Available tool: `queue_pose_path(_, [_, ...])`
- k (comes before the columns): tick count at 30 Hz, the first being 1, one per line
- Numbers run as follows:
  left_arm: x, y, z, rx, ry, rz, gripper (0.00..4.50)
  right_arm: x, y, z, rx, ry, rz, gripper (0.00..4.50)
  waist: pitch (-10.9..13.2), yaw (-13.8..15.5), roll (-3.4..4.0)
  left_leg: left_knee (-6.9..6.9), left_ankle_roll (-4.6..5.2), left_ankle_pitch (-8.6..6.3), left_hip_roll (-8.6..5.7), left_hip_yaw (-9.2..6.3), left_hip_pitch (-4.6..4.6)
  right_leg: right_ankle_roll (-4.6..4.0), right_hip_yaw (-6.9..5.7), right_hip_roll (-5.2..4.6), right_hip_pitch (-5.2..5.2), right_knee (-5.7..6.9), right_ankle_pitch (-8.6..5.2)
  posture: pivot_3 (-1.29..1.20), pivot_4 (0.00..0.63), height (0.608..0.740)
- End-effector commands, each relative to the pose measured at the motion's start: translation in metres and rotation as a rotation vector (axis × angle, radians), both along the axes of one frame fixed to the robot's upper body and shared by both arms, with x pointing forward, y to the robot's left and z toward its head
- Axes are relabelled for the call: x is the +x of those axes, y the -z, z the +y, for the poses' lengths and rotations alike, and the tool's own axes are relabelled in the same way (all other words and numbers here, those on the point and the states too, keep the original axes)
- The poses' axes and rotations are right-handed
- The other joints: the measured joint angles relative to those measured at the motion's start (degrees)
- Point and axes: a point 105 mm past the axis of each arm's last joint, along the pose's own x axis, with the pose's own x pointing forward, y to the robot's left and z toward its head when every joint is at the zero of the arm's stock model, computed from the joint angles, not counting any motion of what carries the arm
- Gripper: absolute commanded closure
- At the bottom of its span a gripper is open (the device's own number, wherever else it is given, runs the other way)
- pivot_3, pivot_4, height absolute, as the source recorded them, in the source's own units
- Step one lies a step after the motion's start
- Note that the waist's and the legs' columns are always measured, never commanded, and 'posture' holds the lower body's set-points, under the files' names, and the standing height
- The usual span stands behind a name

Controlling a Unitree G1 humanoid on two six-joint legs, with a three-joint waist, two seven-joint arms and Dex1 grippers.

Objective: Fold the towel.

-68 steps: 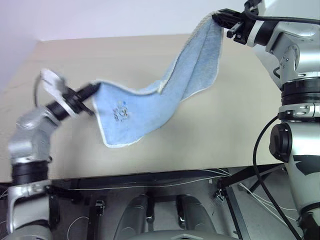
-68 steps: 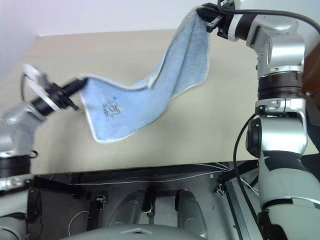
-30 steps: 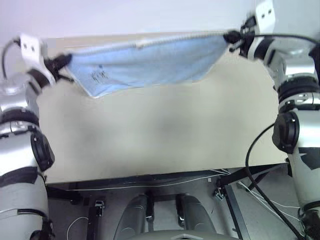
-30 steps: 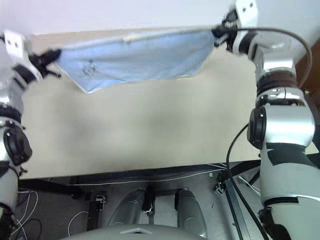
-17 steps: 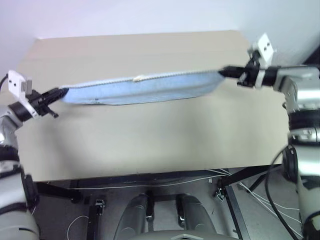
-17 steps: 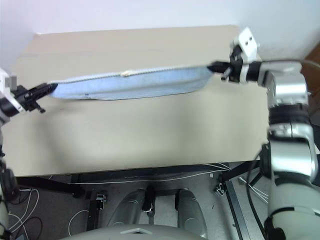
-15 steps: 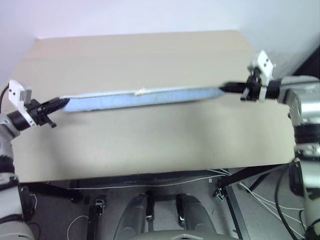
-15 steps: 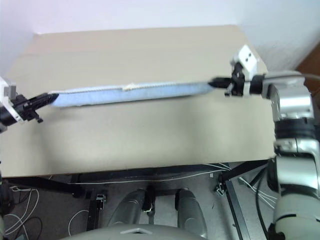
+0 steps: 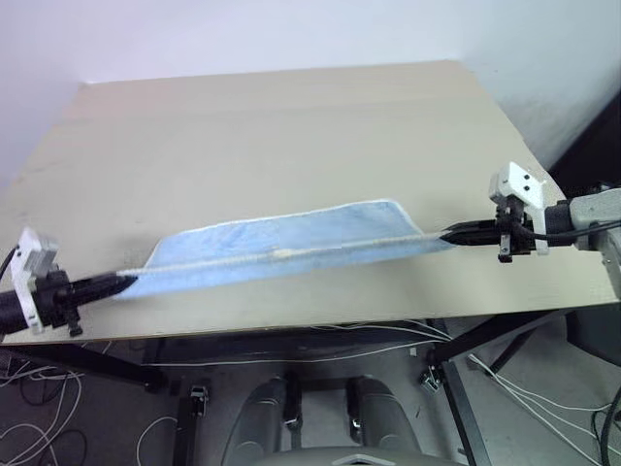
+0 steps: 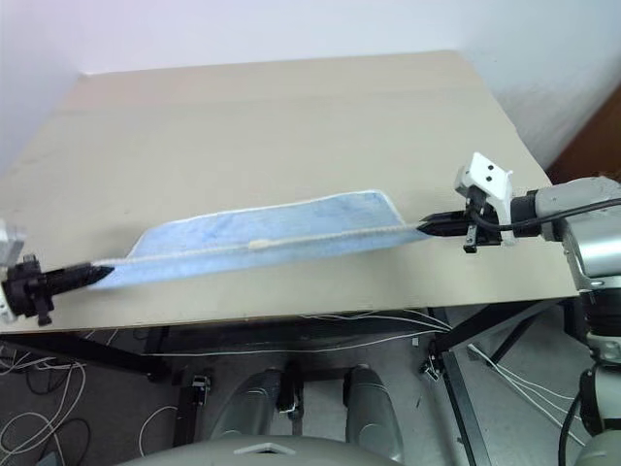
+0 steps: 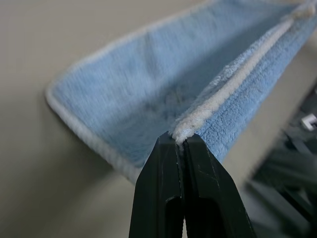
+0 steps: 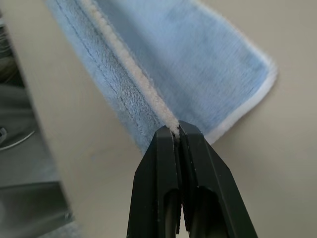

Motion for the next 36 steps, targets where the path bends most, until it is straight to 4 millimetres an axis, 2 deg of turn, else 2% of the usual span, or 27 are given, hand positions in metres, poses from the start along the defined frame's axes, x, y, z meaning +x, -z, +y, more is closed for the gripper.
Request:
queue_pose_path(1, [-0.009,-0.005,0.029,0.079,-0.117,0.003,4.48,-0.003,-0.007,-0.014,-0.079,0.03,-0.022,4.5,-0.1,-0.3,0.78,0.25,0.12,-0.6,0.12,-0.73,-0.23,0.18,-1.19,-0.25,0.48,-0.41,0.13,0.0,0.15,0.735])
queue_pose_path(2, [-0.009,-0.002,0.032,0.083,-0.137,0.003,4.48,0.0,-0.004,-0.012,-0.087,0.033,-0.024,4.5,-0.1,-0.5,0.51,-0.18,0.21,-0.74,0.3,-1.31,-0.51,0.46,-1.64,0.2,1.38,-1.5,0.77,0.0,0.15,0.735])
queue_pose_path(3, [-0.008,-0.001,0.034,0.085,-0.156,-0.001,4.48,0.004,-0.002,-0.01,-0.086,0.042,-0.031,4.5,-0.2,-0.2,0.24,-0.92,0.22,-0.75,0.31,-1.22,-1.16,0.39,-1.11,0.72,1.06,1.73,0.74,0.0,0.15,0.735])
queue_pose_path(4, [-0.004,-0.001,0.036,0.073,-0.185,-0.018,4.48,0.009,0.0,-0.005,-0.074,0.046,-0.04,4.5,-0.4,0.0,-0.29,-1.95,0.2,-0.73,0.24,-0.53,-0.98,0.35,-0.91,1.19,1.62,4.66,-1.12,0.0,0.15,0.735])
queue_pose_path(5, [-0.001,-0.002,0.038,0.058,-0.206,-0.033,4.48,0.013,0.001,-0.001,-0.065,0.041,-0.045,4.5,-0.6,0.2,-0.99,-3.07,0.07,-0.62,-0.34,-0.52,-0.19,-0.31,-0.81,1.61,3.16,3.77,-3.36,0.0,0.15,0.735])
queue_pose_path(6, [0.002,-0.003,0.038,0.04,-0.219,-0.046,4.48,0.014,0.001,0.004,-0.058,0.026,-0.044,4.5,-0.6,0.2,-0.97,-4.3,-0.66,-0.14,-1.52,-0.52,0.2,0.43,-0.34,1.41,4.41,1.61,-6.42,0.0,0.15,0.735])
queue_pose_path(7, [0.004,-0.004,0.038,0.027,-0.226,-0.055,4.48,0.016,0.002,0.008,-0.049,0.015,-0.041,4.5,-0.5,0.2,-0.98,-4.99,-0.94,0.3,-2.02,-0.68,0.62,0.63,-0.09,0.78,4.34,1.49,-6.13,0.0,0.15,0.735])
queue_pose_path(8, [0.007,-0.005,0.037,0.018,-0.232,-0.065,4.48,0.019,0.003,0.011,-0.043,0.007,-0.042,4.5,-0.7,0.1,-0.43,-4.06,-1.52,0.66,-1.68,-0.56,0.85,0.05,-0.33,0.41,4.47,1.43,-5.87,0.0,0.15,0.735])
queue_pose_path(9, [0.009,-0.005,0.037,0.015,-0.237,-0.072,4.48,0.022,0.004,0.013,-0.042,0.005,-0.05,4.5,-0.6,-0.1,-0.34,-1.6,-1.28,0.44,-0.37,-1.93,1.01,-0.07,-1.3,0.39,4.39,1.53,-5.82,0.0,0.15,0.735])
queue_pose_path(10, [0.012,-0.005,0.037,0.014,-0.241,-0.077,4.48,0.028,0.004,0.015,-0.043,0.013,-0.065,4.5,-0.4,-0.2,-0.17,-1.15,-1.2,-0.05,-0.05,-1.88,0.84,-0.18,-2.0,-0.11,4.37,1.51,-5.73,0.0,0.15,0.735])
queue_pose_path(12, [0.018,-0.006,0.039,0.016,-0.257,-0.089,4.48,0.039,0.003,0.019,-0.026,0.03,-0.093,4.5,-0.4,-0.5,-0.33,-1.69,-0.74,-0.36,0.07,-1.93,0.86,0.42,-2.55,-0.24,4.98,0.7,-4.93,0.0,0.15,0.735])
queue_pose_path(13, [0.021,-0.006,0.039,0.015,-0.261,-0.095,4.48,0.043,0.002,0.021,-0.014,0.035,-0.101,4.5,-0.4,-0.7,-0.33,-1.61,-0.61,-0.44,0.06,-1.9,0.87,0.97,-2.51,-0.22,4.88,0.4,-4.6,0.0,0.15,0.735])
queue_pose_path(15, [0.029,-0.008,0.041,0.014,-0.287,-0.112,4.48,0.053,-0.002,0.027,0.016,0.047,-0.128,4.5,-0.4,-0.6,-0.36,-1.76,-0.53,-0.49,-0.06,-1.79,0.83,1.37,-2.25,-0.18,4.75,-0.06,-4.08,0.0,0.15,0.735])
queue_pose_path(19, [0.04,-0.008,0.041,0.017,-0.293,-0.121,4.48,0.075,-0.006,0.033,0.046,0.103,-0.191,4.5,-0.4,0.2,-0.38,-1.8,-0.51,-0.48,-0.09,-1.47,0.84,1.84,-1.93,-0.16,4.45,0.04,-3.71,0.0,0.15,0.735])
queue_pose_path(25, [0.05,-0.003,0.039,0.026,-0.297,-0.122,4.48,0.097,-0.011,0.045,0.1,0.142,-0.242,4.5,-0.4,0.5,-0.39,-2.03,-0.57,-0.41,0.0,-1.11,0.84,1.83,-1.8,-0.15,4.26,0.12,-3.67,0.0,0.15,0.735])
queue_pose_path(36, [0.08,0.001,0.033,0.077,-0.322,-0.182,4.48,0.108,-0.003,0.05,0.106,0.152,-0.234,4.5,-0.4,0.4,-0.41,-2.07,-0.45,-0.38,0.04,-0.65,0.9,1.95,-1.43,-0.11,4.19,0.15,-3.51,0.0,0.15,0.735])
